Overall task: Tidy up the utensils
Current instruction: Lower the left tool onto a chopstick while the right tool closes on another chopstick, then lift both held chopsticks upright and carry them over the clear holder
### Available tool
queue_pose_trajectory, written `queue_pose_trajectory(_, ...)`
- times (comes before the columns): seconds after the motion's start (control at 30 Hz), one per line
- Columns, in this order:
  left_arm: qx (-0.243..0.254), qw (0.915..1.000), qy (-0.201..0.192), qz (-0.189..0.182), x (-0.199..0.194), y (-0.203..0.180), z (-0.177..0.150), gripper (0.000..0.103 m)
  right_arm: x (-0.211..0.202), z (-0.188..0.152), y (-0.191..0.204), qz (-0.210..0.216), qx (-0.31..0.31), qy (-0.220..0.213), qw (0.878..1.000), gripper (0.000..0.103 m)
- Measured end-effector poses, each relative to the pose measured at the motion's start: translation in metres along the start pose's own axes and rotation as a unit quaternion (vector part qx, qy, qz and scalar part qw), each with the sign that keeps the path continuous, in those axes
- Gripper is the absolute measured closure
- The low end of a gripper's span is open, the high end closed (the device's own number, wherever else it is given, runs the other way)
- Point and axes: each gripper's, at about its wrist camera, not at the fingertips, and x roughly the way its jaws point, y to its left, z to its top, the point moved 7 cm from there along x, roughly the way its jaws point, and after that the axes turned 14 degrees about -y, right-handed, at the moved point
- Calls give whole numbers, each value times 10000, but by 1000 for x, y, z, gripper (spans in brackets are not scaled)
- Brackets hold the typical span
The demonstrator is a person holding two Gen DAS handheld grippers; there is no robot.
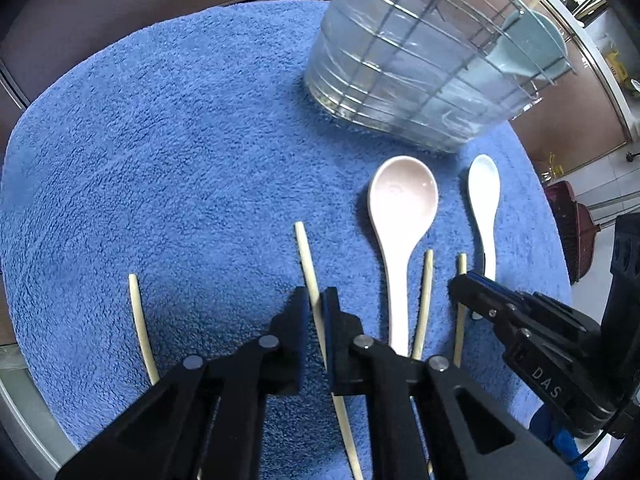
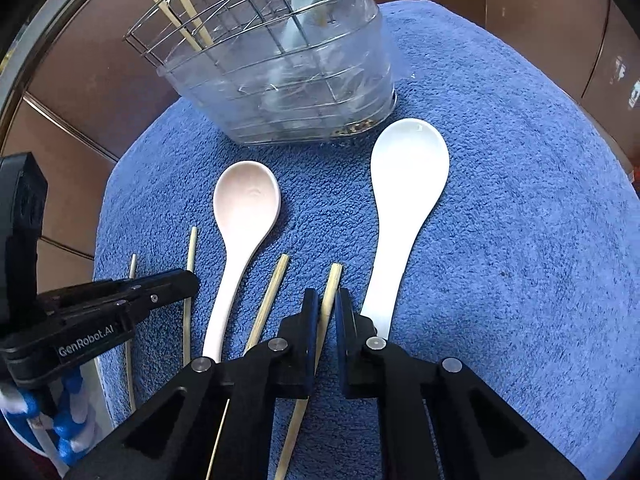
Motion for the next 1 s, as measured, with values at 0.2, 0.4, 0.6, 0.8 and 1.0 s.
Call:
queue_pose_trajectory(0.2, -30, 9999, -155, 14, -19, 9, -9, 98, -15, -3, 2, 251, 102, -155, 9995, 96)
queue_pose_trajectory(0.4, -46, 9958, -814, -411, -72, 9, -9, 98, -54, -3, 22, 523, -121, -533, 9971, 97)
queue_pose_trajectory(0.6, 175, 9843, -1659, -579, -139, 8, -13, 98, -112, -11, 37, 938, -340, -1206, 9877, 97)
queue_pose_trajectory(0.8, 273, 9714, -2285, -593, -188, 2, -19, 98, -169, -24, 47, 1050, -513, -1764, 9773, 97)
queue_pose_trajectory(1.0, 424, 9607, -2674, -613, -228, -4, -28, 98, -210, -37, 60, 1003, -694, -2102, 9700, 97)
